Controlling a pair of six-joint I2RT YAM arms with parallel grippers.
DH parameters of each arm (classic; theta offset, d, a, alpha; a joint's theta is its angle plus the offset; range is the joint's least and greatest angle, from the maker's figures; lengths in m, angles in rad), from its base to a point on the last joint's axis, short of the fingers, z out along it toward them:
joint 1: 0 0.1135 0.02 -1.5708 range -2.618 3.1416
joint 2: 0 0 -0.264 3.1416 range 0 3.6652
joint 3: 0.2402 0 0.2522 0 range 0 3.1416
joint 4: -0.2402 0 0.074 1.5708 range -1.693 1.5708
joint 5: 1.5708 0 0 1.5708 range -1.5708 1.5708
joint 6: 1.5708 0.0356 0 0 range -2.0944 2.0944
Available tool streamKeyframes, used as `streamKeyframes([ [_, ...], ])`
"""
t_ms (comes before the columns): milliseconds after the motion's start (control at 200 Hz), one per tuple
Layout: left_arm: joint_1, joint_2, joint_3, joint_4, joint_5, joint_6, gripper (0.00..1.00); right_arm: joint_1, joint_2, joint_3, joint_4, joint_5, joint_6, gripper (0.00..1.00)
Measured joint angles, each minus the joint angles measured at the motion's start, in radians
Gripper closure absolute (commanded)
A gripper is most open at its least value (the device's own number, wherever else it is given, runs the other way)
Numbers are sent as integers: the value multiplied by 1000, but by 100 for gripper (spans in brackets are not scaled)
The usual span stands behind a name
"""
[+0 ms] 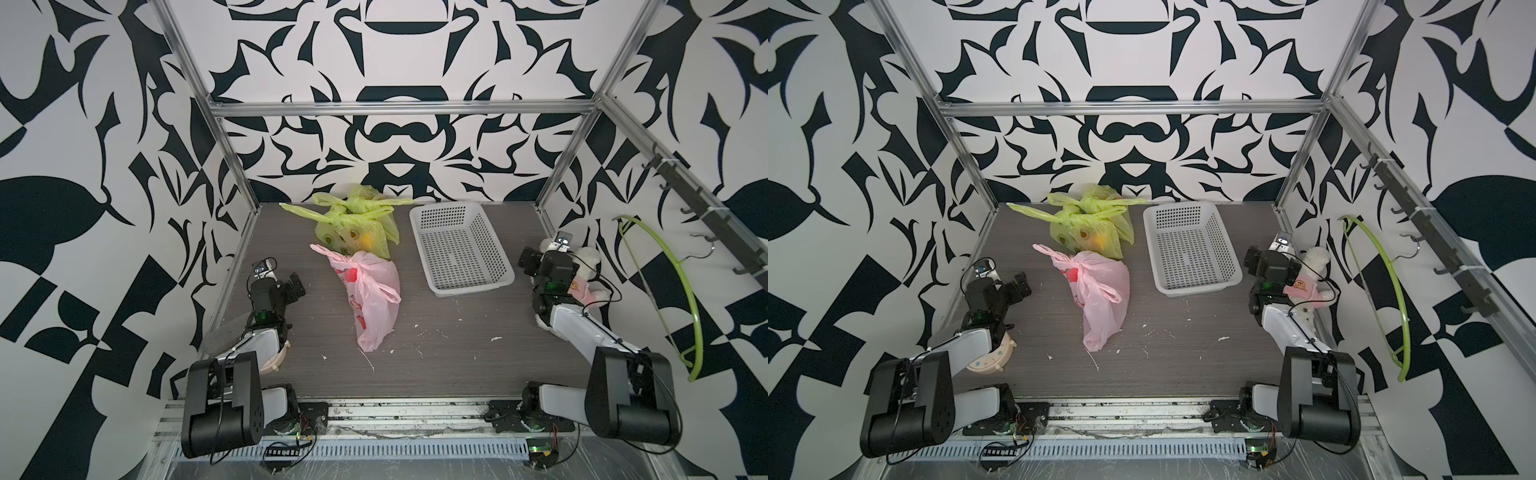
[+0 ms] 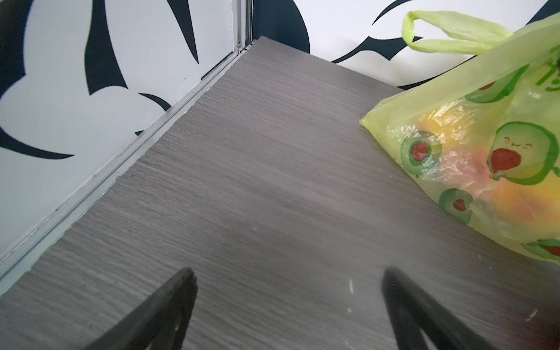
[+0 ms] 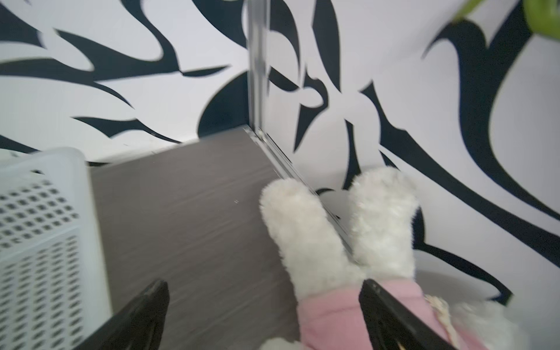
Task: Place the peach into a plastic bag & tie a knot
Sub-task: Reset both arms
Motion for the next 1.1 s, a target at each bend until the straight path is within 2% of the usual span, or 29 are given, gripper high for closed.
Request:
streamKeyframes([
  [320,3,9,5,11,13,0,1,-21,48,-3,-149,-130,-3,4],
  [500,3,9,5,12,14,0,1,3,48,-88,-101,-169,34,4],
  [715,3,-2,-6,41,7,0,0,96,45,-217,60,-200,37,4],
  [890,11,-2,-29,108,15,24,0,171,82,-248,229,-197,2,4],
  [1050,18,134,-30,250,63,47,1,208,234,-303,492,-179,-30,1],
  [1100,18,202,-35,319,77,48,1,207,269,-307,491,-166,-32,1],
])
